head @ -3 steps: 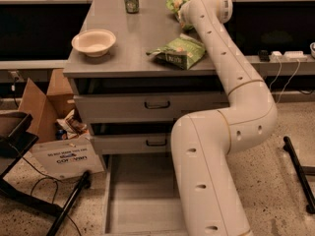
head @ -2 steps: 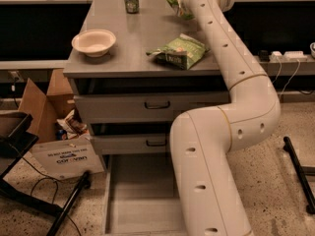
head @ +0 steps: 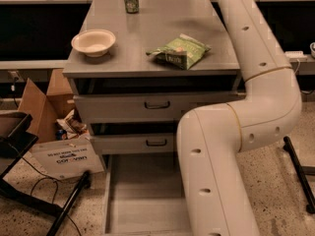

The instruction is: Place green rice chip bag into bottom drawer

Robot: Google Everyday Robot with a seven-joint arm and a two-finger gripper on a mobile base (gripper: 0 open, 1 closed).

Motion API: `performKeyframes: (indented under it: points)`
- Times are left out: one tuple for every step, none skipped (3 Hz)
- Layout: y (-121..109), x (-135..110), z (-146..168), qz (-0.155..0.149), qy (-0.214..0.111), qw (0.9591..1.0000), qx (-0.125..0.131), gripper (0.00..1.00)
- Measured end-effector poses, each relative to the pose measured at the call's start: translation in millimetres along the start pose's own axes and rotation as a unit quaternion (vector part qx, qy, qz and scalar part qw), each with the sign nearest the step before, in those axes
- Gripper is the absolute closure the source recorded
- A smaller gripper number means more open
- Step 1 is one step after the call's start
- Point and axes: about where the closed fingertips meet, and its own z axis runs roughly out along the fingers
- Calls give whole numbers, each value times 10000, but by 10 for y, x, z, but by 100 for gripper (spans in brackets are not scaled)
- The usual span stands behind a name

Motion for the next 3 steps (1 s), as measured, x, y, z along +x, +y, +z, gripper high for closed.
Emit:
performKeyframes:
  points:
    - [-60, 306, -489, -143, 628, 9979, -85, 100]
    - [-58, 304, -475, -140, 612, 9980, -80, 100]
    - [-49, 413, -604, -110, 840, 9960, -274, 100]
